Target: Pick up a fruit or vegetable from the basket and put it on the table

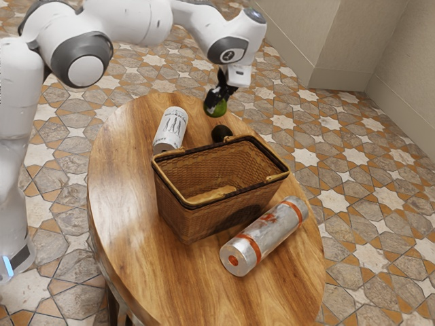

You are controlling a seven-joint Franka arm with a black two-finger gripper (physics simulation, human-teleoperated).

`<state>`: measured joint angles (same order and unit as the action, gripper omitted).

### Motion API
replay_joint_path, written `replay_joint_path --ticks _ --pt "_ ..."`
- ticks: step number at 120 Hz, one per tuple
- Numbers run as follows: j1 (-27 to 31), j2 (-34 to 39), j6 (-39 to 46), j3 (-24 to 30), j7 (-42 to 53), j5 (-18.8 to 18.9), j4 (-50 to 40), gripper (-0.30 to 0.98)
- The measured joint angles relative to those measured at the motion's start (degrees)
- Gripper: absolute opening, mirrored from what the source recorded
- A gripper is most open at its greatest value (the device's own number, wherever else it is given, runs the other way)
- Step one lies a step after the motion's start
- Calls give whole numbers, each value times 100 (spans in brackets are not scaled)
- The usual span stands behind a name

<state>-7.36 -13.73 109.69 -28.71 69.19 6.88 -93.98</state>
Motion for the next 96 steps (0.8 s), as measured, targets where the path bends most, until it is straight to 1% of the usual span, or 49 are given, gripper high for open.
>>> replay_joint_path --ticks 16,44,51,65,81,82,86,90,96 --pt "21 -26 12 -117 0 -17 32 47" --pt "206 -217 20 -127 4 -117 28 47" --pt "211 -237 16 -120 7 -141 32 52" --pt "199 -241 -13 -100 11 -164 96 59" --pt "195 -213 -104 -80 8 -197 168 64" --pt "195 -203 -159 -74 6 -224 231 64" --pt "199 -197 -608 -131 -6 -603 908 65" --pt "207 -169 -1175 -390 -53 -1116 1379 65" --pt "265 -102 -2119 -801 -299 -1776 1699 65"
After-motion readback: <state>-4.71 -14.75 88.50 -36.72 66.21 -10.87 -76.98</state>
